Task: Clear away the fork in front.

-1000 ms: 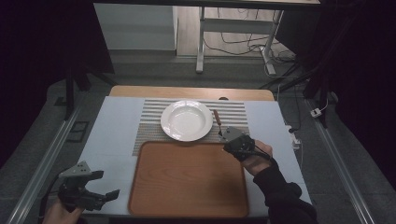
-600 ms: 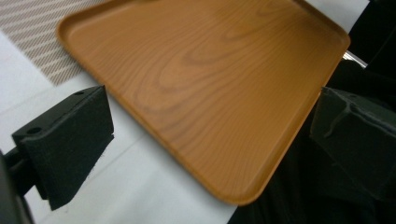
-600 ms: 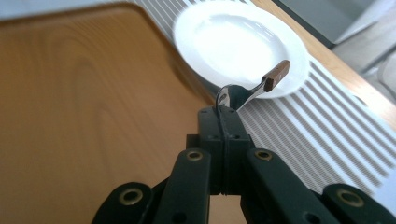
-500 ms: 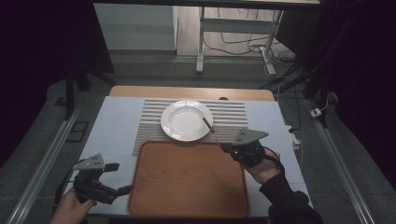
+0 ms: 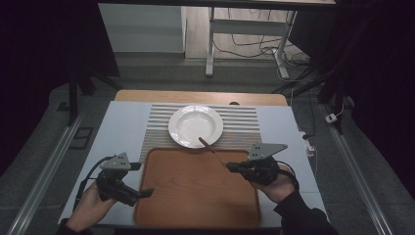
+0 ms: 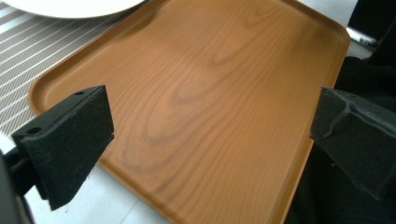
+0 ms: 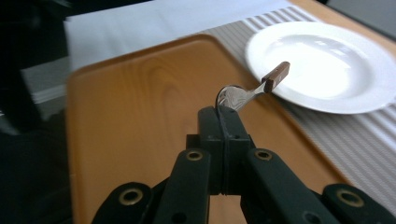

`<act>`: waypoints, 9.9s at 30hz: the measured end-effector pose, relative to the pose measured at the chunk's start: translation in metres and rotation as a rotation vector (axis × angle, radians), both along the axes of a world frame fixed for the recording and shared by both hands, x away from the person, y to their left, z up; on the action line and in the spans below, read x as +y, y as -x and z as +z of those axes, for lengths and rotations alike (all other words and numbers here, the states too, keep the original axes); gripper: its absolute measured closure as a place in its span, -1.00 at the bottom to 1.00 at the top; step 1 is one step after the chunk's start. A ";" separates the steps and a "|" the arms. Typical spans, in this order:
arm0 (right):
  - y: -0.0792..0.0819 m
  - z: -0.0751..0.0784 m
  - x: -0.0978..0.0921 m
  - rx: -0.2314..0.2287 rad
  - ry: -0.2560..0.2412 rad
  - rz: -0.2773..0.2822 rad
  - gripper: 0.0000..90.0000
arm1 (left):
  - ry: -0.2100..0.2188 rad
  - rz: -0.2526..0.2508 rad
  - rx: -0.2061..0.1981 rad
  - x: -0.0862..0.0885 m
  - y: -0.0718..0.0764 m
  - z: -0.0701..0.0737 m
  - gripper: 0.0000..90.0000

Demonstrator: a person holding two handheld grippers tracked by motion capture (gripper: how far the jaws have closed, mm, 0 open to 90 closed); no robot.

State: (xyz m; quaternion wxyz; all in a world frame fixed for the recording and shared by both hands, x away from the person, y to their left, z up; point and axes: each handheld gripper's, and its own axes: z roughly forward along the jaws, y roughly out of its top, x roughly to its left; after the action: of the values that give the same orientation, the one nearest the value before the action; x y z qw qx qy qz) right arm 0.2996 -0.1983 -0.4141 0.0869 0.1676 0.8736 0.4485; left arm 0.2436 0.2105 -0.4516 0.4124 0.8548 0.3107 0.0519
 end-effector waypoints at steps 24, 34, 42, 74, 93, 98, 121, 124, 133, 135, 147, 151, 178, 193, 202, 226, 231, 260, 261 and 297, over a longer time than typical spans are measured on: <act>0.035 -0.012 0.031 0.133 -0.041 0.247 1.00 | -0.096 -0.293 -0.054 -0.075 -0.035 -0.001 -1.00; 0.041 -0.009 0.034 0.146 -0.057 0.318 1.00 | -0.201 -0.440 -0.120 -0.096 -0.041 -0.006 -0.50; 0.046 -0.007 0.037 0.134 -0.039 0.399 1.00 | -0.236 -0.516 -0.127 -0.096 -0.038 -0.006 0.08; 0.033 -0.009 0.032 0.202 -0.064 0.337 0.72 | -0.288 -0.708 -0.105 -0.105 -0.022 -0.008 0.78; 0.028 -0.007 0.019 0.092 -0.076 0.093 -0.11 | -0.270 -0.505 0.001 -0.088 -0.025 -0.005 0.78; 0.031 -0.011 0.012 0.072 -0.041 0.014 -0.32 | -0.272 -0.397 0.082 -0.082 -0.027 -0.009 0.78; 0.053 -0.025 -0.032 0.071 0.013 -0.287 -0.83 | -0.312 0.065 0.265 -0.059 -0.024 -0.027 0.77; 0.054 -0.025 -0.036 0.073 0.015 -0.307 -0.86 | -0.303 0.102 0.288 -0.057 -0.026 -0.029 0.77; 0.059 -0.027 -0.047 0.068 0.030 -0.353 -0.88 | -0.303 0.191 0.352 -0.050 -0.032 -0.039 0.77; 0.060 -0.027 -0.049 0.065 0.039 -0.361 -0.88 | -0.299 0.203 0.369 -0.049 -0.034 -0.043 0.77; 0.062 -0.029 -0.056 0.081 0.050 -0.375 -0.88 | -0.342 0.185 0.382 -0.055 -0.037 -0.055 0.61; 0.062 -0.030 -0.059 0.094 0.045 -0.383 -0.90 | -0.295 0.182 0.374 -0.052 -0.037 -0.049 0.42; 0.062 -0.033 -0.062 0.114 0.084 -0.430 -1.00 | -0.157 0.132 0.227 -0.054 -0.081 -0.035 0.97; 0.062 -0.033 -0.062 0.119 0.093 -0.434 -1.00 | -0.185 0.117 0.261 -0.067 -0.091 -0.051 0.97; 0.061 -0.034 -0.061 0.123 0.100 -0.434 -1.00 | -0.213 0.002 0.250 -0.105 -0.075 -0.048 0.97; 0.061 -0.034 -0.061 0.126 0.112 -0.419 -1.00 | -0.281 0.056 0.296 -0.088 -0.067 -0.060 0.97; 0.061 -0.034 -0.060 0.127 0.111 -0.417 -1.00 | -0.282 0.110 0.314 -0.071 -0.071 -0.060 0.97; 0.061 -0.034 -0.060 0.132 0.112 -0.415 -1.00 | -0.152 0.196 0.305 -0.022 -0.066 -0.040 0.43; 0.061 -0.034 -0.060 0.132 0.112 -0.414 -1.00 | -0.142 0.191 0.292 -0.021 -0.063 -0.037 0.37; 0.061 -0.034 -0.059 0.132 0.112 -0.422 -1.00 | 0.024 0.318 0.110 0.066 0.065 -0.027 -1.00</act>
State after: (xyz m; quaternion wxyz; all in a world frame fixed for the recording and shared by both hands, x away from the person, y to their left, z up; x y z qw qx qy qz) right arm 0.2385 -0.2576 -0.4481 0.1306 0.3706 0.8466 0.3591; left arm 0.1791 0.2762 -0.4789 0.3915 0.7916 0.4645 0.0661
